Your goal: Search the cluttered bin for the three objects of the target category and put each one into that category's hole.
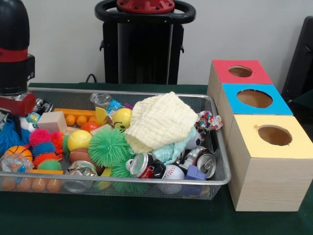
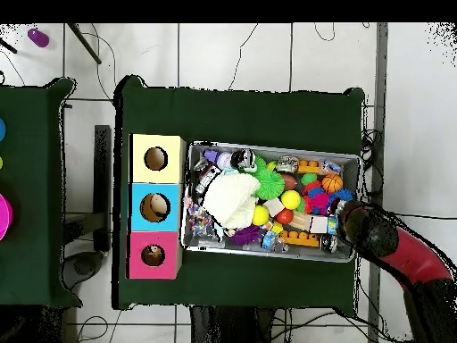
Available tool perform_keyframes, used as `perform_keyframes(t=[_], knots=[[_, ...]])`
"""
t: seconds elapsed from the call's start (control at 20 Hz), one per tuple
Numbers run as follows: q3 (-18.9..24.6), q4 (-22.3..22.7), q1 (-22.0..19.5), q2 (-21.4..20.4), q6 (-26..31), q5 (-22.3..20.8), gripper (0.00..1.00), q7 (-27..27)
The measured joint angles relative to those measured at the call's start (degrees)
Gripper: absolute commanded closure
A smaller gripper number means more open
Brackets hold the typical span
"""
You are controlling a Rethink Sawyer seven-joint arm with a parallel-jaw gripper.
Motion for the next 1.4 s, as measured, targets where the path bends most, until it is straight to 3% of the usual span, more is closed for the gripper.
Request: perform_keyframes(t=[0.25, 0.55, 0.8, 1.4], knots=[[-1.14, 3.02, 2.31, -2.99, 0.01, -0.02, 1.00, 0.00], [-5.98, 9.55, 9.64, -11.39, 2.18, 1.26, 1.00, 0.05], [-7.94, 12.08, 12.97, -14.83, 3.03, 2.46, 1.00, 0.25], [-12.09, 17.89, 17.15, -17.59, 3.03, 8.27, 1.00, 0.80]])
